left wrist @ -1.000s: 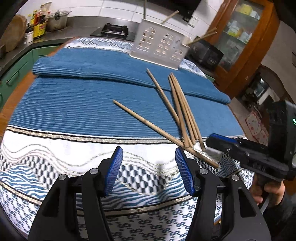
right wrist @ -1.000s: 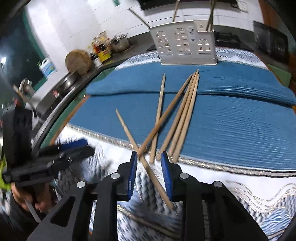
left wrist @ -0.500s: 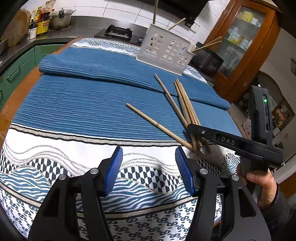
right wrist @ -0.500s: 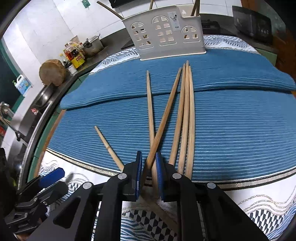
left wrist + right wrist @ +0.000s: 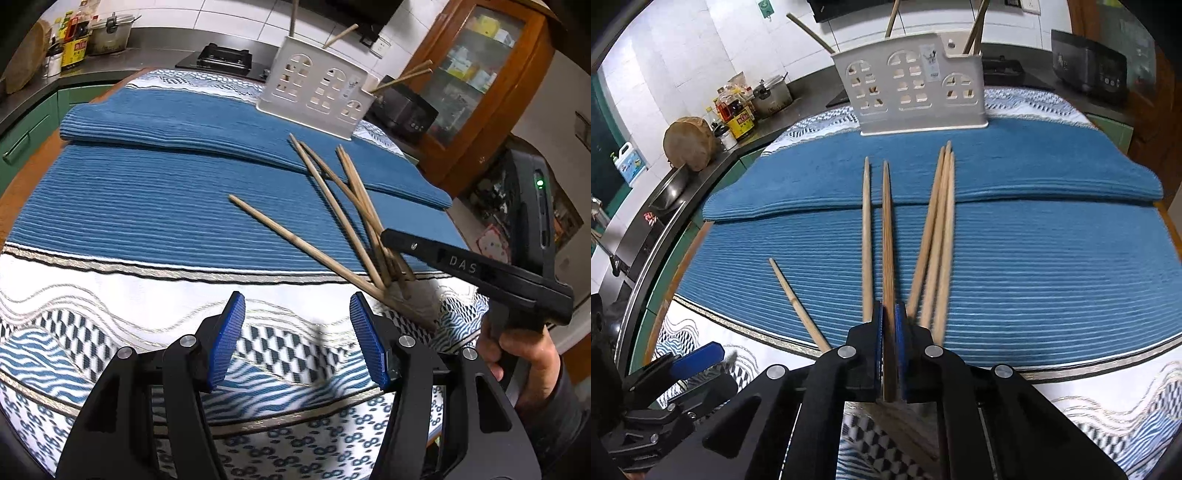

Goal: Organize utensils
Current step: 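Lower both open tools toward the loose chopsticks on the mat, then close right tool on one chopstick while left tool closes on another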

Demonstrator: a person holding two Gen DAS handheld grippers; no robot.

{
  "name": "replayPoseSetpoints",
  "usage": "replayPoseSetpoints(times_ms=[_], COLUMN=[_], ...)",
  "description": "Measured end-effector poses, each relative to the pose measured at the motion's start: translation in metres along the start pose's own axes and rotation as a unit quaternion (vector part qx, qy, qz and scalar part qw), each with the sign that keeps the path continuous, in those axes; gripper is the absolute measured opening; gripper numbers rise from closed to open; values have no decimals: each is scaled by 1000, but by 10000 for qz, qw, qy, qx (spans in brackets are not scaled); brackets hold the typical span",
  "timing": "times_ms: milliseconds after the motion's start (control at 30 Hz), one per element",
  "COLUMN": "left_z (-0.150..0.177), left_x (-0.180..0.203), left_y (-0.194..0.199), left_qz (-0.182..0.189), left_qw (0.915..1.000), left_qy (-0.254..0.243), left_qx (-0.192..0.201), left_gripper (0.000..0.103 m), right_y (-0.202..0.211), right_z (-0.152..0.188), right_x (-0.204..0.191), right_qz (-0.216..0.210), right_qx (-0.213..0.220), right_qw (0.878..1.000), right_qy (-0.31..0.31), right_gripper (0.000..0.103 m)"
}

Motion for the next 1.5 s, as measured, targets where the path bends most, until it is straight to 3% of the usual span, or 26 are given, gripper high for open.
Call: replayPoseSetpoints(times_ms=[267,433,800,1000,1200,1367,1500], left_z=[12,18,32,32,37,40,39], left_x=[37,73,108,110,125,120,108], left_y=[-7,-16,-42,-47,-58,-52,-39], left_qz=[-181,-414,-1580,-1941,-2365,-2597,-2557], left_qw=[9997,9991,9871,9803,9714,9647,9656], left_qy=[43,-22,177,318,-87,-399,-463], left_qx=[-127,-115,-203,-163,-169,-167,-112], left_gripper=[59,59,59,59,60,53,37], right_y=[27,37,46,45,41,40,40], right_z=[6,10,11,13,14,17,21], right_x=[40,66,99,105,109,111,113], right_qz=[130,-34,-480,-633,-742,-783,-718], right_qx=[115,158,272,248,206,178,175], right_qw=[9994,9996,9985,9977,9970,9967,9973], right_qy=[303,244,51,16,-37,-68,29], right_gripper=[7,7,7,7,7,7,7])
Point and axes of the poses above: each gripper's, at about its wrist camera, not at the fingertips, and y roughly against the way its jaws point, x to its right, z to its underside, the point moved 3 cm from there along -y, roughly the way its jaws point, and after that the axes turned 13 degrees about x, right-handed, at the moved point
